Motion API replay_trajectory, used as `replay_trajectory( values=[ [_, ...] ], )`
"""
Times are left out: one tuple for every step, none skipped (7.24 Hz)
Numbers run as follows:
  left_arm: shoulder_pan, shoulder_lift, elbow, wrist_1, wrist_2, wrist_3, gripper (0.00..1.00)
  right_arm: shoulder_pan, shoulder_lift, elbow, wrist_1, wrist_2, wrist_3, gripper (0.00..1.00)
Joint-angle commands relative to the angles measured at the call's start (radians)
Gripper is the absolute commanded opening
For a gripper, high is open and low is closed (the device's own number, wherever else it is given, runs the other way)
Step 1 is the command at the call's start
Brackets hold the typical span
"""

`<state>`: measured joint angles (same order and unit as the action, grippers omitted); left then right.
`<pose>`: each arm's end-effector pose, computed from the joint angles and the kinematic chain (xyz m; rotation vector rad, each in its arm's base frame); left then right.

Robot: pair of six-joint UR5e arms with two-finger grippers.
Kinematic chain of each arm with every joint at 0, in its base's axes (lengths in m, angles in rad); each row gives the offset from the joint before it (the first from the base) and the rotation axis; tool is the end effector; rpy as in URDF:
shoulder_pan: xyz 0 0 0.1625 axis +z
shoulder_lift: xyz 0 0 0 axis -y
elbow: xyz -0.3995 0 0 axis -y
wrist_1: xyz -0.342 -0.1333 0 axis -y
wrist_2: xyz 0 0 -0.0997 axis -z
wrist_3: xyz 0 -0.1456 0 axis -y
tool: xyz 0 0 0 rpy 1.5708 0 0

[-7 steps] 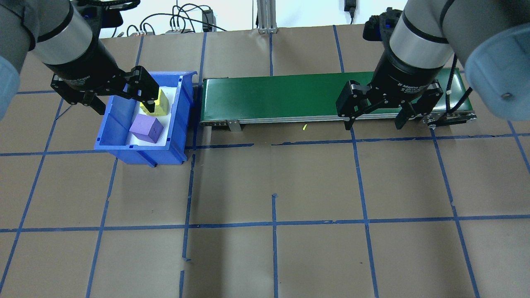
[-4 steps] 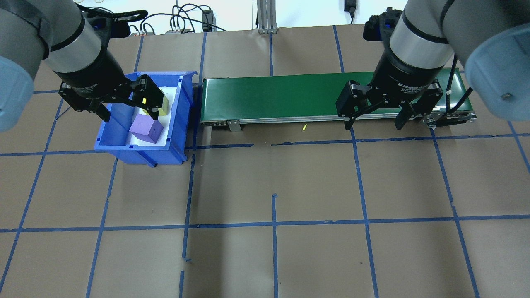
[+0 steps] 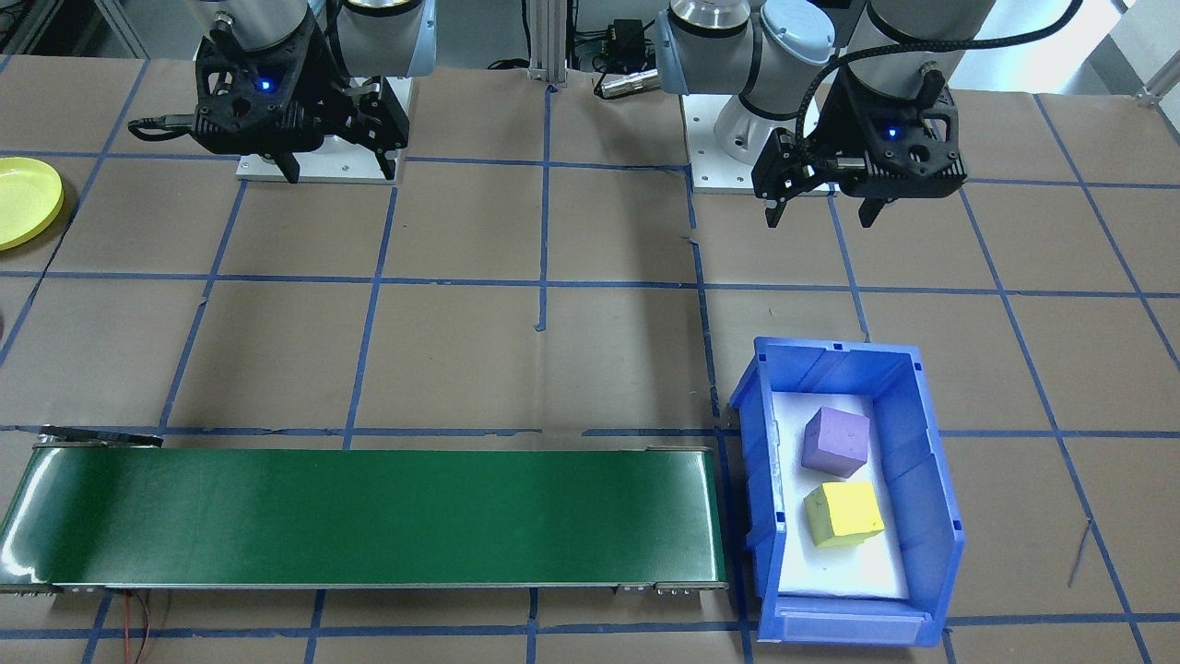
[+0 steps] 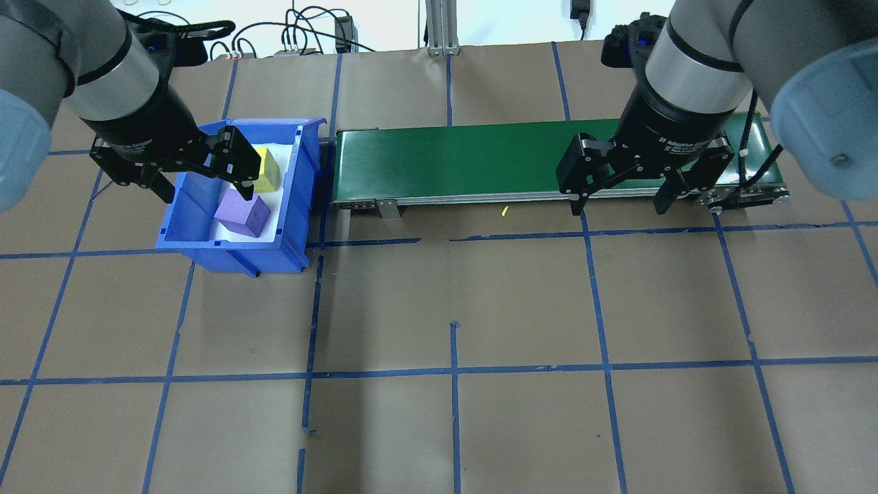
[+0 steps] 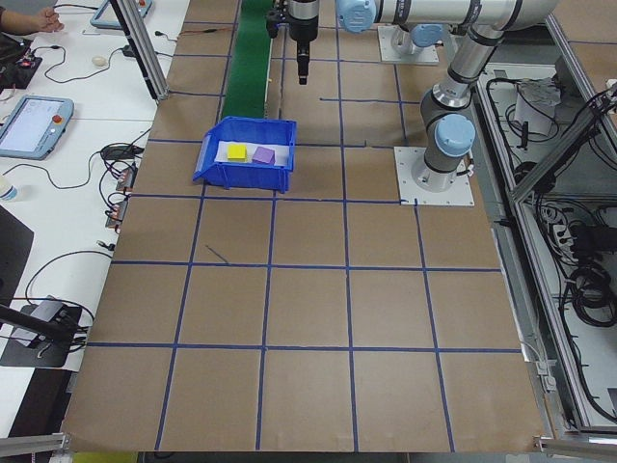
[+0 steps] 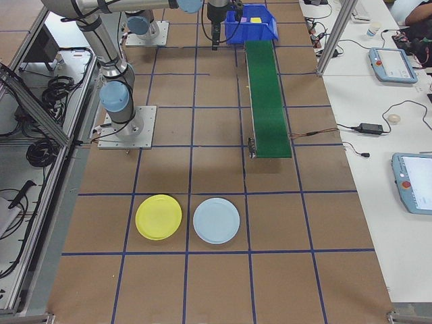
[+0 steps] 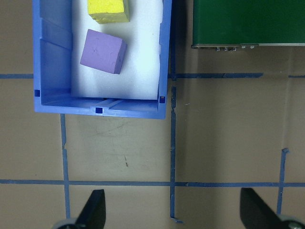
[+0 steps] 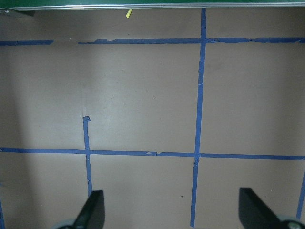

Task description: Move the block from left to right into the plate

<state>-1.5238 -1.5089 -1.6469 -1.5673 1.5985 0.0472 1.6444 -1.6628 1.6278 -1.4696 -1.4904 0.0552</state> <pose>-0.1096 -0.4210 0.4098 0.0005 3.1144 0.0187 0.1736 -0.3832 0.4209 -0.0241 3.0636 0.1092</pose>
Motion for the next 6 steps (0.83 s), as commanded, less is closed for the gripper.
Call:
replay_trajectory(
  values=[
    [0.013, -0.121, -0.005, 0.124, -0.003, 0.068, 1.00, 0.000, 0.001, 0.000, 0.000, -0.001, 0.000, 1.00],
    [0.013, -0.193, -0.005, 0.204, -0.005, 0.075, 1.00, 0.000, 0.002, 0.001, 0.000, -0.001, 0.000, 1.00],
    [0.016, -0.247, -0.002, 0.273, -0.003, 0.107, 1.00, 0.000, 0.002, 0.001, 0.000, -0.001, 0.000, 1.00],
    [0.052, -0.264, -0.005, 0.302, -0.008, 0.161, 1.00, 0.000, 0.002, 0.000, 0.000, -0.001, 0.000, 1.00],
    [0.082, -0.287, -0.007, 0.317, -0.017, 0.181, 1.00, 0.000, 0.002, 0.000, 0.000, -0.001, 0.000, 1.00],
    [0.089, -0.309, -0.005, 0.357, -0.009, 0.195, 1.00, 0.000, 0.002, 0.000, 0.000, -0.001, 0.000, 1.00]
  ],
)
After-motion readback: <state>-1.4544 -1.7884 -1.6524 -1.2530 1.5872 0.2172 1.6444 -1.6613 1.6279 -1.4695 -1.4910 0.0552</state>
